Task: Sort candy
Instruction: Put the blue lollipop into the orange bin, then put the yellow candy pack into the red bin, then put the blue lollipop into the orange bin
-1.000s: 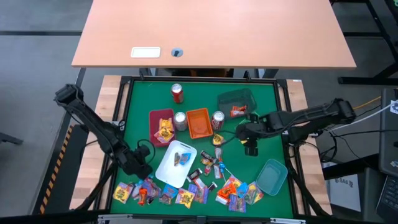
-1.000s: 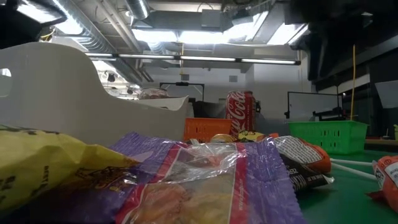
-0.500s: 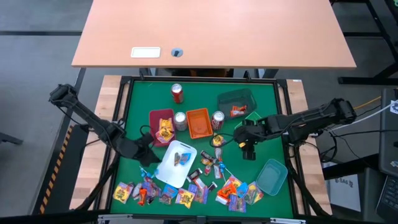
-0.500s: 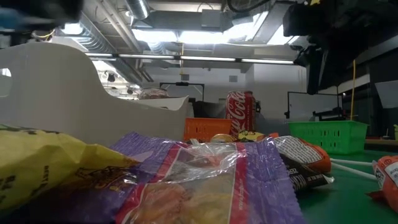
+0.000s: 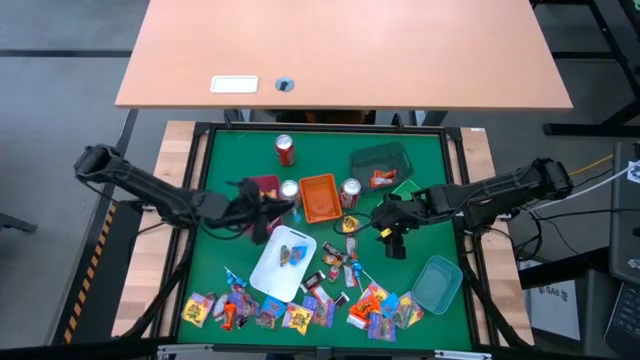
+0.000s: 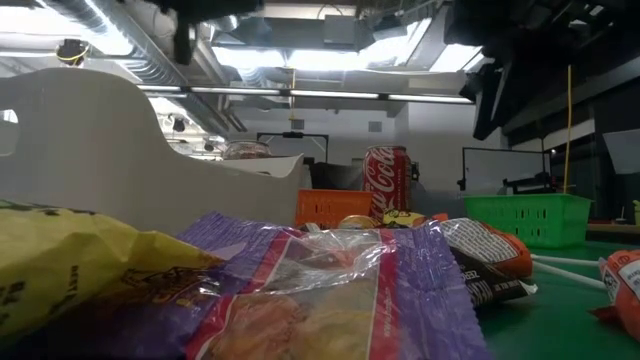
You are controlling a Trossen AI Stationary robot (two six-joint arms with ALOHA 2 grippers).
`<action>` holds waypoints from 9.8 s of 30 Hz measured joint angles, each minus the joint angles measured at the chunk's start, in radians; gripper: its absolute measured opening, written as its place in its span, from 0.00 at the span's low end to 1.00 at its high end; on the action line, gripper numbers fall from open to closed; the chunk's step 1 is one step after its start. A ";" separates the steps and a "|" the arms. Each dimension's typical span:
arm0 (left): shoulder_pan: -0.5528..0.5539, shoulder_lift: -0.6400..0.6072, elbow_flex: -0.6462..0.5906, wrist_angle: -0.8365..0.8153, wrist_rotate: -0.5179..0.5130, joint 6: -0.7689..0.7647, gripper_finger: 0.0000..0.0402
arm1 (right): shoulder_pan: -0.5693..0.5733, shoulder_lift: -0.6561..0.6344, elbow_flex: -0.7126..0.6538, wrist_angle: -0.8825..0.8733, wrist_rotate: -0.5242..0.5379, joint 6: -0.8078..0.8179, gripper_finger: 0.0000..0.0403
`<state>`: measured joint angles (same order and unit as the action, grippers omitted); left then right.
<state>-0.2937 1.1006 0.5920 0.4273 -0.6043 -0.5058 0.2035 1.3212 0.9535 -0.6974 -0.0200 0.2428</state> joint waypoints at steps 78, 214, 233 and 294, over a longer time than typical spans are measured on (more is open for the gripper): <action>0.251 0.432 -0.001 0.345 0.230 0.252 0.27 | -0.001 0.423 0.001 0.284 0.291 -0.001 0.02; -0.305 -0.036 -0.001 -0.098 0.114 0.378 0.27 | -0.204 0.765 0.570 0.872 -0.021 -0.435 0.40; -0.304 -0.035 0.000 -0.105 0.115 0.378 0.27 | -0.187 0.467 0.571 0.370 -0.025 -0.420 0.42; -0.249 -0.034 0.000 -0.105 0.120 0.385 0.27 | 0.367 0.233 0.004 0.131 0.123 0.522 0.42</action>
<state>-0.5423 1.0664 0.5919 0.3225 -0.4843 -0.1204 0.5701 1.5547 0.9579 -0.5668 0.1032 0.7651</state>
